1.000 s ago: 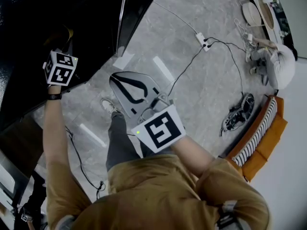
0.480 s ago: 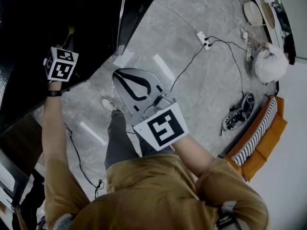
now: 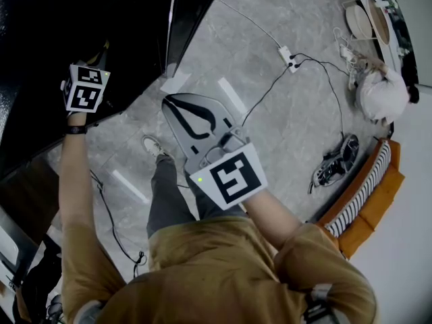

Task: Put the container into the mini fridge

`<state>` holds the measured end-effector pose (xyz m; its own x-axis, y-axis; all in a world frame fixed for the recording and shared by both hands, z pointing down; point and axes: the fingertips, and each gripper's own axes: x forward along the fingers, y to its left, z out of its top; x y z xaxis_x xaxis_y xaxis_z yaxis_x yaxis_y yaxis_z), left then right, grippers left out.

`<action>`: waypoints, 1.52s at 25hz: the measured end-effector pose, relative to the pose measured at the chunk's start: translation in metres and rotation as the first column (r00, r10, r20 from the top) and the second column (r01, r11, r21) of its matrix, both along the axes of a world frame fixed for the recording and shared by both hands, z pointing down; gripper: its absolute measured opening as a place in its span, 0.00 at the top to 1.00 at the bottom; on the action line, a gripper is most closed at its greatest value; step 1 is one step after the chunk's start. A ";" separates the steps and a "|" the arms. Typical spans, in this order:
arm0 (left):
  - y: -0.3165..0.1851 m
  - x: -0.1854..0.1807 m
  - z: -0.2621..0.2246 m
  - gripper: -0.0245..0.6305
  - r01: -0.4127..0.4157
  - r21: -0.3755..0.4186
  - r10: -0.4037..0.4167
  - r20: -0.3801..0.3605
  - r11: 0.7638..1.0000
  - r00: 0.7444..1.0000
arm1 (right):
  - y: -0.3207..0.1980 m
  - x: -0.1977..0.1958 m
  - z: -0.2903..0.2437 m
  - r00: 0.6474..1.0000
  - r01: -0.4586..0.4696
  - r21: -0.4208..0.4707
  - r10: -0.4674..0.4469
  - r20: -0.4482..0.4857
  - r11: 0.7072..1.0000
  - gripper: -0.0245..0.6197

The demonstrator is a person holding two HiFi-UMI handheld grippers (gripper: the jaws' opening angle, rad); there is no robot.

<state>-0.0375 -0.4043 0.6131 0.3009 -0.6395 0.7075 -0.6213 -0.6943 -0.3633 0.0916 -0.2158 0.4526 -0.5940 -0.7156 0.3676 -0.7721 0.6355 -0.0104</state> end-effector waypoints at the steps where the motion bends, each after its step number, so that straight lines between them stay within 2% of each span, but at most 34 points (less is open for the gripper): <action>1: 0.000 0.002 -0.002 0.78 0.001 0.004 -0.001 -0.001 1.000 1.000 | 0.000 0.002 -0.001 1.000 0.001 0.001 -0.001 0.001 1.000 0.96; 8: 0.011 -0.005 0.016 0.77 -0.011 0.023 0.011 -0.014 1.000 1.000 | 0.003 -0.010 0.019 1.000 0.009 0.024 -0.009 0.000 1.000 0.96; 14: 0.029 0.006 0.014 0.77 -0.001 0.020 0.002 -0.043 1.000 0.999 | 0.003 -0.006 0.017 1.000 0.027 0.041 -0.026 -0.004 0.999 0.96; 21: 0.056 0.017 0.006 0.77 0.007 -0.008 -0.007 -0.059 1.000 0.998 | 0.010 0.000 -0.005 1.000 0.016 0.081 -0.018 0.018 0.997 0.96; 27: 0.070 0.014 -0.020 0.78 0.004 -0.034 -0.006 -0.064 0.999 0.998 | 0.015 0.002 -0.030 0.999 -0.003 0.083 -0.001 0.042 0.997 0.96; 33: 0.107 0.006 -0.029 0.84 0.035 -0.058 -0.041 -0.097 0.998 0.994 | 0.023 -0.004 -0.043 0.999 0.016 0.099 -0.021 0.043 0.995 0.96; 38: 0.128 0.005 -0.048 0.89 0.040 -0.044 -0.045 -0.108 0.998 0.993 | 0.024 -0.005 -0.058 0.998 0.024 0.123 -0.030 0.046 0.992 0.96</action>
